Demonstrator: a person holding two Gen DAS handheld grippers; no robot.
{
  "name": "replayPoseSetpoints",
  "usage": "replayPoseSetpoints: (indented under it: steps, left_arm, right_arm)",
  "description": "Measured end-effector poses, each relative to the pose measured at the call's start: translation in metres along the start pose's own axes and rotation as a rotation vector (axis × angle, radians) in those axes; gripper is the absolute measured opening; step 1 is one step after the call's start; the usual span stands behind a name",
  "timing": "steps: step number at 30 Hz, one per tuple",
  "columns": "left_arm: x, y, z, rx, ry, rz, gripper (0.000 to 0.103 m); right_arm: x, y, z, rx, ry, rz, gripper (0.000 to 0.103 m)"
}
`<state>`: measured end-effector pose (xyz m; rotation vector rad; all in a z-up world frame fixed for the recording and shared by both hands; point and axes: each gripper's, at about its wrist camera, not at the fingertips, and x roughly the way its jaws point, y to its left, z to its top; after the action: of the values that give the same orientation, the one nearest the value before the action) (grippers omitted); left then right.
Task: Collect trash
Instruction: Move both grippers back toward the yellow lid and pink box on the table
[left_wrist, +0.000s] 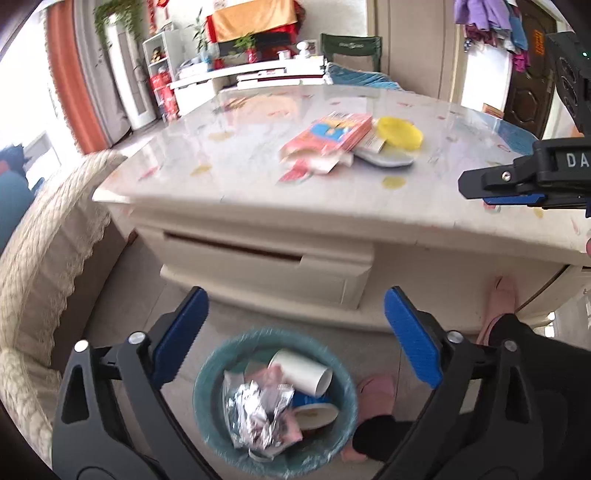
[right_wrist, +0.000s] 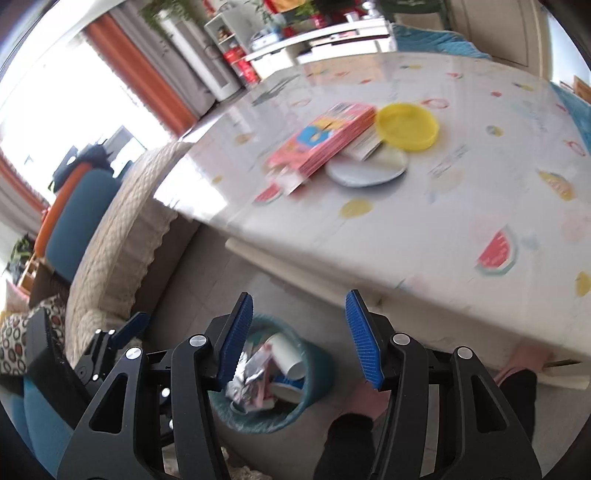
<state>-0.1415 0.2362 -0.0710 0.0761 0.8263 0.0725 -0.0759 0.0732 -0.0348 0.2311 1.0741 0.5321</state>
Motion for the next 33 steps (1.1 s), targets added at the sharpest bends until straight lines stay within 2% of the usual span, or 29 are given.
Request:
replayPoseSetpoints:
  steps: [6,11,19,24,26,28,30,32,33]
  left_arm:
    - [0.013,-0.016,0.043,-0.006,-0.029,-0.029,0.096]
    - [0.034,-0.028,0.083,0.017,-0.036,-0.032,0.096]
    - [0.078,-0.048,0.139,0.088,-0.013,-0.038,0.096]
    - [0.111,-0.057,0.163,0.105,0.024,-0.052,0.096]
    - [0.118,-0.061,0.165,0.12,0.025,-0.033,0.096]
    - [0.122,-0.066,0.167,0.147,0.025,-0.018,0.096]
    - [0.127,-0.068,0.168,0.16,0.03,-0.014,0.096]
    - [0.131,-0.07,0.17,0.171,0.031,-0.006,0.096]
    - [0.132,-0.07,0.17,0.17,0.03,-0.005,0.096]
  right_arm:
    - [0.004,-0.026,0.03,0.051,-0.022,-0.036,0.054]
    - [0.018,-0.052,0.069,0.089,-0.043,-0.089,0.055]
    - [0.058,-0.094,0.136,0.16,-0.054,-0.151,0.059]
    - [0.087,-0.112,0.162,0.172,-0.036,-0.183,0.059]
    - [0.103,-0.118,0.169,0.167,-0.012,-0.202,0.056]
    - [0.116,-0.124,0.173,0.166,0.009,-0.215,0.043]
    - [0.121,-0.127,0.177,0.174,0.007,-0.22,0.04]
    - [0.122,-0.127,0.178,0.165,0.003,-0.236,0.034]
    - [0.125,-0.128,0.179,0.158,0.012,-0.245,0.026]
